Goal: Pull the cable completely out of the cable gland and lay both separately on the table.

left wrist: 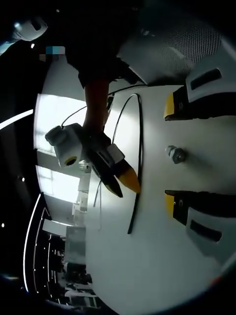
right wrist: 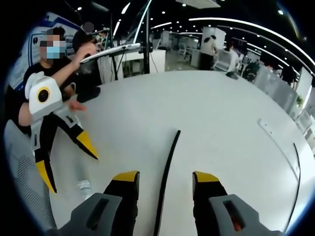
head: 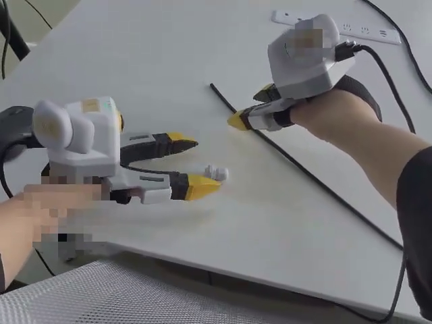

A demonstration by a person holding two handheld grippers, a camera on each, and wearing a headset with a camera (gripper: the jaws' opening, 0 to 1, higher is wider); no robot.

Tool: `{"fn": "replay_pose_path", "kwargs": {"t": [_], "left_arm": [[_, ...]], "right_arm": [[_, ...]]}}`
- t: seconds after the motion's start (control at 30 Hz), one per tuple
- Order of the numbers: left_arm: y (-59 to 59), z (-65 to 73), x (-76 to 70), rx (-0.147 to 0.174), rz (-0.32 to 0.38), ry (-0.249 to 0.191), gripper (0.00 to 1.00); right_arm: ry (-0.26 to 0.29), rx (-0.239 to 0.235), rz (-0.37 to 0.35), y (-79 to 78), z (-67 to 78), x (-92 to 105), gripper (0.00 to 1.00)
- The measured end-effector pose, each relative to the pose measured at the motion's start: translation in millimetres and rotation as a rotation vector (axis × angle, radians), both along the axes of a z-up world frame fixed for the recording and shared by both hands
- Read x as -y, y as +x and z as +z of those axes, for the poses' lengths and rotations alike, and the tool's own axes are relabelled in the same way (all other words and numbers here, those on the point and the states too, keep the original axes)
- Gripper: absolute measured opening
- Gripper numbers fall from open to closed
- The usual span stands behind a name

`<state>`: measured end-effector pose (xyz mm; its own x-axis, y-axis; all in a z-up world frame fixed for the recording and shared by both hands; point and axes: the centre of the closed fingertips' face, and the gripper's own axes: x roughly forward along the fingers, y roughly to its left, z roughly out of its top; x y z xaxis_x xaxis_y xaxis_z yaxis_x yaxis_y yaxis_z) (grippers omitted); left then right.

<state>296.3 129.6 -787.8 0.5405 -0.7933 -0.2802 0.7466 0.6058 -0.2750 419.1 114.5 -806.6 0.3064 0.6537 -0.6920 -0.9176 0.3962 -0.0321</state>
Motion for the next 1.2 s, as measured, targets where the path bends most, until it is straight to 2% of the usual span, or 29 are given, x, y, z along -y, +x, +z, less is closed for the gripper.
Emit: {"fn": "replay_pose_path", "kwargs": {"t": [0.17, 0.27, 0.37, 0.57, 0.67, 0.73, 0.83, 0.93, 1.13, 1.2], "left_arm": [[-3.5, 4.2, -0.5, 0.002, 0.008, 0.012, 0.63], [-2.8, 4.1, -0.7, -0.014, 0.024, 0.019, 0.72], [-4.1, 10.4, 2.1, 0.001, 0.027, 0.014, 0.76], [-6.4, 17.1, 7.3, 0.001, 0.027, 0.016, 0.81], [-4.2, 20.2, 7.3, 0.005, 0.048, 0.018, 0.91], [-2.7, 22.6, 5.9, 0.019, 0.064, 0.023, 0.96], [-3.1, 27.5, 5.4, 0.019, 0.073, 0.012, 0.97], [-4.1, 28.1, 5.4, 0.011, 0.078, 0.019, 0.99], [-5.4, 33.4, 5.7, 0.024, 0.083, 0.024, 0.99], [-5.9, 34.6, 6.4, 0.019, 0.08, 0.022, 0.99]], "right_arm": [[0.011, 0.014, -0.023, -2.3, 4.3, 10.8, 0.48], [0.02, 0.005, -0.041, -6.6, 7.0, 18.3, 0.52], [0.033, 0.008, -0.061, -7.2, 10.2, 24.7, 0.57], [0.053, 0.0, -0.09, -10.7, 15.4, 35.5, 0.63], [0.061, -0.001, -0.1, -12.7, 17.3, 40.5, 0.68], [0.065, 0.004, -0.105, -11.2, 17.4, 42.9, 0.73], [0.076, 0.007, -0.119, -14.2, 20.5, 50.5, 0.81], [0.083, 0.008, -0.133, -14.7, 20.9, 57.8, 0.87], [0.098, 0.007, -0.161, -18.2, 26.3, 71.9, 0.99], [0.099, 0.003, -0.169, -20.3, 28.4, 77.6, 0.99]]}}
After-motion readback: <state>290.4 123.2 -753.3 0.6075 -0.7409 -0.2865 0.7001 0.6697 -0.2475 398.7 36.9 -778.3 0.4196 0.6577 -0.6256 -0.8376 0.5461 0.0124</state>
